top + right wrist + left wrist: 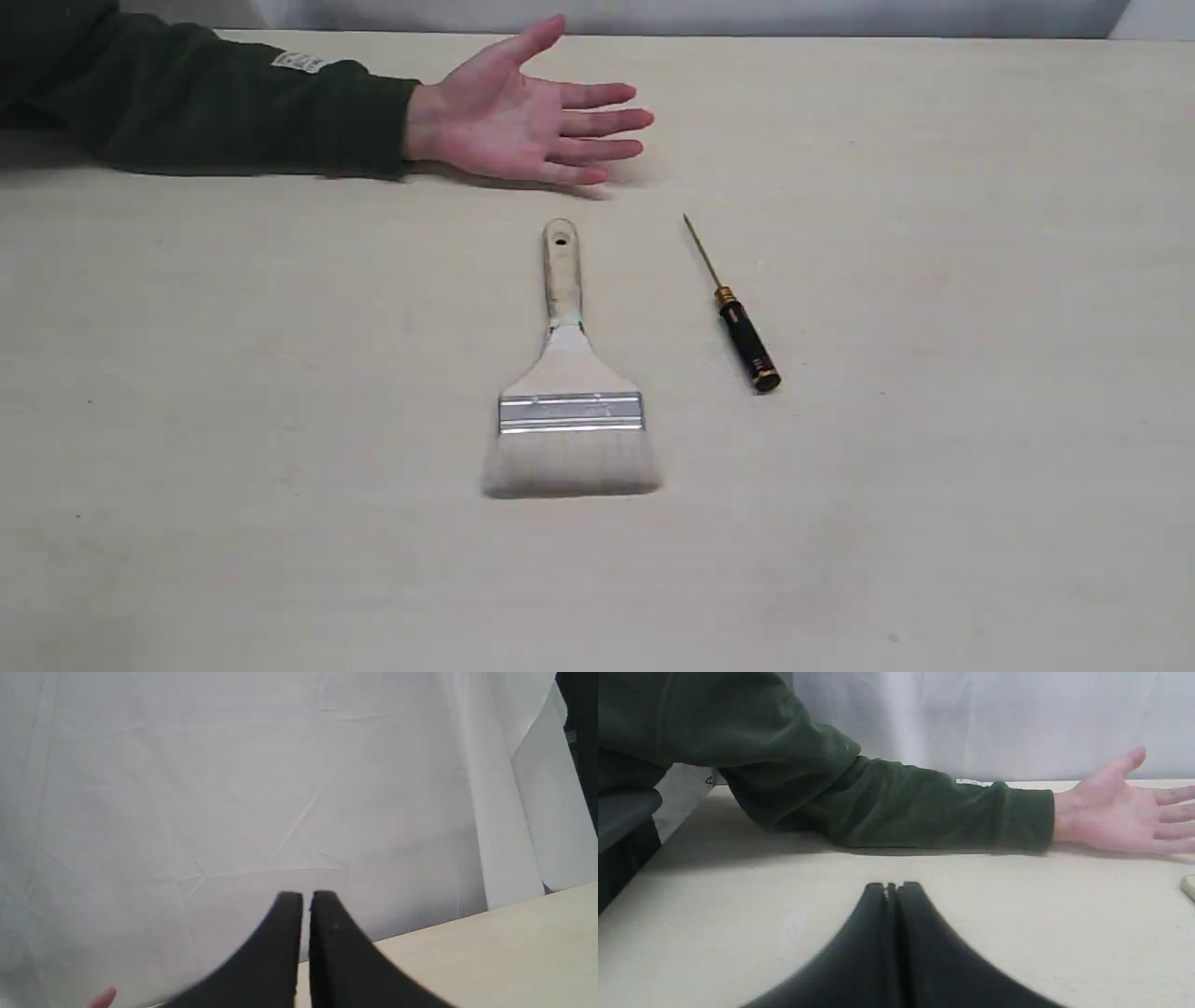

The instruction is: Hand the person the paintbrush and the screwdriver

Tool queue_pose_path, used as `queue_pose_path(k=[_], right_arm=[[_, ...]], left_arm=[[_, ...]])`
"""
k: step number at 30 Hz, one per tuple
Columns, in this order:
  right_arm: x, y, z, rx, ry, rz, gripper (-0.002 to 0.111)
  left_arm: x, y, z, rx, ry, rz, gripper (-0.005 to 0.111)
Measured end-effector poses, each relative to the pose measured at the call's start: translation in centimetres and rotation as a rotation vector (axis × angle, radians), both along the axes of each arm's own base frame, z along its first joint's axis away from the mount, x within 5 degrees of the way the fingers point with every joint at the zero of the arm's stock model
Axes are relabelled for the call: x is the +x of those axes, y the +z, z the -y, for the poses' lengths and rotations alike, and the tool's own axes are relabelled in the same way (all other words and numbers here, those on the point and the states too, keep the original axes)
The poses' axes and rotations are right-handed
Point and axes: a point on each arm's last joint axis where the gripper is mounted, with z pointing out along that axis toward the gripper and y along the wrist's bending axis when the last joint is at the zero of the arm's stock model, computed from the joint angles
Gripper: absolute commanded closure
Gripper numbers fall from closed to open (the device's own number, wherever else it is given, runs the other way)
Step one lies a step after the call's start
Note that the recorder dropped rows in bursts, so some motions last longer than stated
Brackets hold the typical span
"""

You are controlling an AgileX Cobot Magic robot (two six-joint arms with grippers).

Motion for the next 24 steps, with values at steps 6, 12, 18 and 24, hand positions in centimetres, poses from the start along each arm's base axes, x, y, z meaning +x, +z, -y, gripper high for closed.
queue_pose_path(k=[6,12,18,24], right_arm=[[0.0,0.0,0.0,0.000,0.000,0.000,0.104],[0.0,0.0,0.0,0.000,0.000,0.000,0.104],[-0.1,0.5,0.1,0.115,0.009,0.073,0.104],[-0.7,2.8,-0.1,0.187,0.055,0.192,0.104]], left_arm=[[0.0,0.0,0.0,0.000,0.000,0.000,0.107],[0.0,0.0,0.0,0.000,0.000,0.000,0.107],[0.0,0.0,0.0,0.000,0.000,0.000,0.107],[0.0,0.0,0.0,0.000,0.000,0.000,0.107]])
